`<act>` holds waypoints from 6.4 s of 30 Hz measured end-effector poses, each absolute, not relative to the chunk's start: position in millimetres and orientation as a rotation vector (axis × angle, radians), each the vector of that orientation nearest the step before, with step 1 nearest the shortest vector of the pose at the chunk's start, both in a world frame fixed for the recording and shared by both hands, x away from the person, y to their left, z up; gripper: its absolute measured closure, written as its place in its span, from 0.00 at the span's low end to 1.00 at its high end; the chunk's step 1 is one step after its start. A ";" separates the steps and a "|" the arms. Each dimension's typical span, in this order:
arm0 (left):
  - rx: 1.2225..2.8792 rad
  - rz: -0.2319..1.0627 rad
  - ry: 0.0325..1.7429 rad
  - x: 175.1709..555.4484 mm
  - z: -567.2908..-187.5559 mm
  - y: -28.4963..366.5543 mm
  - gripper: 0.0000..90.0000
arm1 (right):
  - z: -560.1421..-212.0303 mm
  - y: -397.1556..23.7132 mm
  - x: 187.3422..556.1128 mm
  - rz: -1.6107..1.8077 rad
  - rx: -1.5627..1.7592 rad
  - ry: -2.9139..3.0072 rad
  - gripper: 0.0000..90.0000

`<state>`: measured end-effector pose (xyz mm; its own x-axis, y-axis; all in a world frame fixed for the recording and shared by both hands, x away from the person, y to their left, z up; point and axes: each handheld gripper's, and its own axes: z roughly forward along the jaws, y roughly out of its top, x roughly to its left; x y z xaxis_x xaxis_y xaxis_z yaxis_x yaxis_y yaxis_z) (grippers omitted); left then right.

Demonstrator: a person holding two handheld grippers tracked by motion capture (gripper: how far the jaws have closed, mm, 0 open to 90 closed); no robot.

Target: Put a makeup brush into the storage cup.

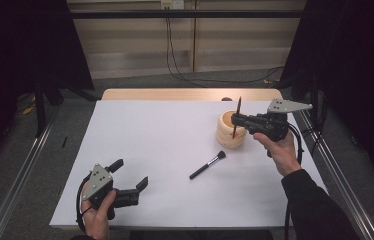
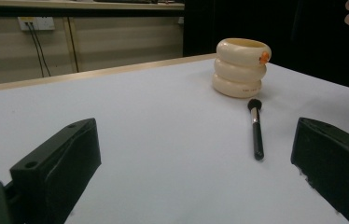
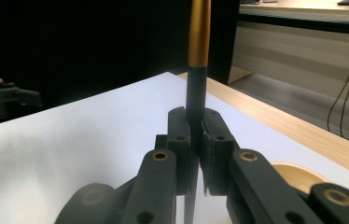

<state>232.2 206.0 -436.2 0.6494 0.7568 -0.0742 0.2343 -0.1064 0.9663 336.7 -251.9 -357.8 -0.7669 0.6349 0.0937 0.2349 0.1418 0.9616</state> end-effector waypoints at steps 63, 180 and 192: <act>1.677 0.562 0.798 233.4 -434.0 210.5 0.01 | -413.4 -268.2 392.1 1.473 1.090 2.044 0.92; 1.653 0.575 0.804 228.3 -432.3 218.3 0.02 | -430.5 -298.9 219.8 1.384 1.187 1.830 0.01; 1.656 0.576 0.790 227.9 -431.4 216.7 0.01 | -435.5 -305.6 200.4 1.372 1.198 1.816 0.01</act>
<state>227.9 216.7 -431.4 0.6523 0.7570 -0.0386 0.1947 -0.1181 0.9737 200.4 -305.6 -435.5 -0.4426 0.8934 0.0769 0.3176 0.0760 0.9452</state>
